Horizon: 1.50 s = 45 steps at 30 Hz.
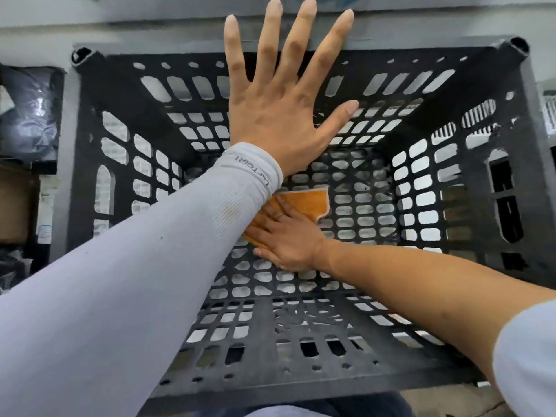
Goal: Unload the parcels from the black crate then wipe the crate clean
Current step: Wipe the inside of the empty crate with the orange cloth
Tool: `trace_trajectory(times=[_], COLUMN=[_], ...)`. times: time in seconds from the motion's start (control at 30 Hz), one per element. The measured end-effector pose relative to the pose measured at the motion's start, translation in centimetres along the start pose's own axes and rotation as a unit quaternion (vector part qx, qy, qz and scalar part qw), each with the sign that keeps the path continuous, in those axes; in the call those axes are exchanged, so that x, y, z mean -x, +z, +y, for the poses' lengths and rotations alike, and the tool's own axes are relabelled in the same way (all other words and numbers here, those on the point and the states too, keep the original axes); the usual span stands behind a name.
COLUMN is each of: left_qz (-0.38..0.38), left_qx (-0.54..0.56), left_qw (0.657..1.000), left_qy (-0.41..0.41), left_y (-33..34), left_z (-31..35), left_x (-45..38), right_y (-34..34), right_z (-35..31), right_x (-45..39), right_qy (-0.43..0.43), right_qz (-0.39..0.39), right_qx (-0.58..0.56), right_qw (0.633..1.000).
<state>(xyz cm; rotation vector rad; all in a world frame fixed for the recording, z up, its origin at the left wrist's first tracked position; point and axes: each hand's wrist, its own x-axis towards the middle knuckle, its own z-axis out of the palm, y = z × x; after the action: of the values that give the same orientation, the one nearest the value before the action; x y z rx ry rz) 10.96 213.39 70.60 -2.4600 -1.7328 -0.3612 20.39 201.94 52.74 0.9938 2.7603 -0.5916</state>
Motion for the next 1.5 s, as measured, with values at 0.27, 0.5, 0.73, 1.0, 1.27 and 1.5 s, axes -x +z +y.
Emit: trace_trajectory(times=[0.27,0.5,0.73,1.0,1.27,1.5], left_qz=[0.000,-0.005,-0.001,0.024,0.055,0.080], left_qx=[-0.010,-0.014,-0.005,0.040,0.061,0.060], left_qw=[1.000,1.000,1.000,0.999,0.997,0.995], left_qy=[-0.008,-0.014,-0.019,-0.009,0.010,0.022], left_y=[-0.2,0.0,0.0,0.5,1.6,2.1], left_z=[0.3,0.5,0.3,0.0,-0.4,-0.6], left_x=[-0.1,-0.1,0.0,0.3,0.2,0.4], right_y=[-2.8,-5.0,-6.1,-5.1,-4.4,-5.7], right_z=[7.5,9.0,8.7,7.4,1.6,-5.7], right_x=[4.5,7.5,9.3,7.1,-3.5,-6.0], right_qy=[0.120,0.243,0.349,0.515,0.545,0.316], right_qz=[-0.043,-0.071,-0.117,-0.027,0.138,-0.013], right_qx=[0.070,0.116,0.135,-0.065,-0.193,-0.205], right_qw=[0.989,0.960,0.920,0.854,0.804,0.926])
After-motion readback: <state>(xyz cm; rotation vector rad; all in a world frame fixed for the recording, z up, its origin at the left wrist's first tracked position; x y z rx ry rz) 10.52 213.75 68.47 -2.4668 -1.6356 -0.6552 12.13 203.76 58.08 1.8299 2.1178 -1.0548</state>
